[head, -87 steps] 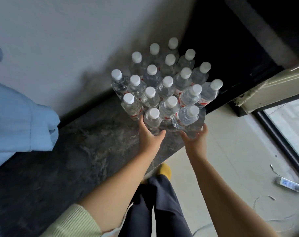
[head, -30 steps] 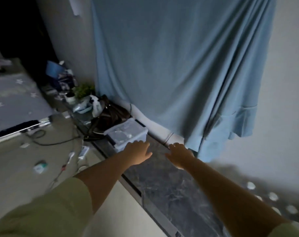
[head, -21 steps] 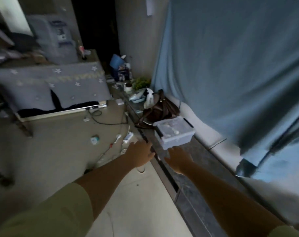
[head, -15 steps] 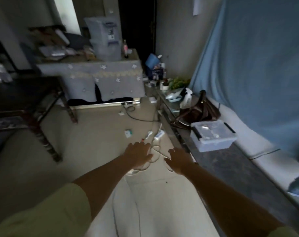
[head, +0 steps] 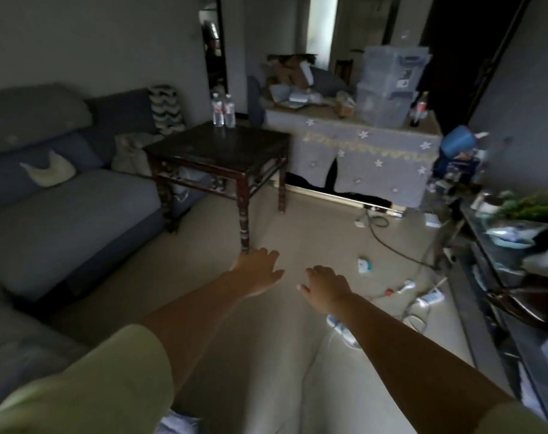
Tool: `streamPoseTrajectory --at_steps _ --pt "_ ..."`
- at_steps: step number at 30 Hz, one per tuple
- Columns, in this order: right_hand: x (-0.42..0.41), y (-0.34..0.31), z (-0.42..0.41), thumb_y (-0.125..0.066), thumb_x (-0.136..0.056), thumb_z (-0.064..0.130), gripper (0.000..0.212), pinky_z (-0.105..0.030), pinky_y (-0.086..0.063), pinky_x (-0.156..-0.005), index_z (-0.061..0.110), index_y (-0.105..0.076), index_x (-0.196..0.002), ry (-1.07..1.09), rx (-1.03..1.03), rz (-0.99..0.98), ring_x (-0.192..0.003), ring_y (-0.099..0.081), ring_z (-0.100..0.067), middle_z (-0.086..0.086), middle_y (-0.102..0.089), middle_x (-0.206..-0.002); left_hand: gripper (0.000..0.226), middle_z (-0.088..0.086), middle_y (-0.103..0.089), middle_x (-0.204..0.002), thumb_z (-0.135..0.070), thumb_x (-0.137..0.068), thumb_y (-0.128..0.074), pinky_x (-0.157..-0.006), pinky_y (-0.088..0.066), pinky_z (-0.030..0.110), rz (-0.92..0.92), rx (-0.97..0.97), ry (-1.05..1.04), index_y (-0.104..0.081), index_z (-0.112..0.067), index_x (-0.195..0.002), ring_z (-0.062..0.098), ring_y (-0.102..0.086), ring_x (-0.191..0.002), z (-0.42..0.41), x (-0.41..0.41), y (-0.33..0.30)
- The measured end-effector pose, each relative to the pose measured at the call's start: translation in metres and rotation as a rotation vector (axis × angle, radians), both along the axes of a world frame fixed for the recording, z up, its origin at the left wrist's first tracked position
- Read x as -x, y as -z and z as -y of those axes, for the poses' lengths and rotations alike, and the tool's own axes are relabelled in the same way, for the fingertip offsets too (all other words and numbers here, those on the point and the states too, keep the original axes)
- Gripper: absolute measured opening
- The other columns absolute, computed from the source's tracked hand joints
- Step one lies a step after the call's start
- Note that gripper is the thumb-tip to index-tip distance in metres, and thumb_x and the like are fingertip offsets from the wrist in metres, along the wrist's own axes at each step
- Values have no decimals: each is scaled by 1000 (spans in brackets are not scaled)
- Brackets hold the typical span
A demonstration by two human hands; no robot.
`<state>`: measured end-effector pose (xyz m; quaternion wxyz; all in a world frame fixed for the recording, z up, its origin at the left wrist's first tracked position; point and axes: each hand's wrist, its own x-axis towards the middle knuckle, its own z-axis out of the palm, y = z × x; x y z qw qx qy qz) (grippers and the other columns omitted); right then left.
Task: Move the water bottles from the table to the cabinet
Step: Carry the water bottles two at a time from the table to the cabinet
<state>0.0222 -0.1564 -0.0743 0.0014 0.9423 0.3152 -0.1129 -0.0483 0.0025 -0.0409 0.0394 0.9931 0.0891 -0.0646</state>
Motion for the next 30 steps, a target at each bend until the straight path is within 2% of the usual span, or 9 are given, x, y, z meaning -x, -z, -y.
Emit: streamPoseTrajectory --at_steps 10,16,24,30 --pt "-34 13 -145 -35 -100 46 50 -44 -42 -102 14 -44 -137 -259 16 2 -125 -48 -28 -11 -52 -134 53 7 -46 -141 -48 -99 -36 -104 -36 42 -61 25 -251 -34 -21 -144 27 -44 -130 -111 2 15" --pt "-97 15 -222 -35 -101 45 47 -45 -40 -103 15 -46 -135 -329 27 -3 -128 -46 -29 -11 -49 -136 52 10 -46 -140 -47 -99 -36 -103 -37 43 -74 23 -333 -36 -18 -142 29 -45 -129 -180 -58 13" --pt "-225 -9 -318 -37 -100 47 46 -43 -44 -98 17 -47 -133 -328 2 42 -122 -50 -27 -10 -53 -130 54 10 -43 -145 -47 -100 -37 -105 -36 43 -24 31 -392 -32 -18 -145 29 -42 -133 -268 -158 -6" --pt "-256 6 -383 -36 -100 48 48 -40 -46 -97 14 -47 -133 -397 47 25 -120 -53 -27 -11 -55 -128 52 9 -43 -144 -48 -100 -36 -104 -37 43 -61 71 -454 -34 -19 -143 28 -43 -132 -330 -185 8"
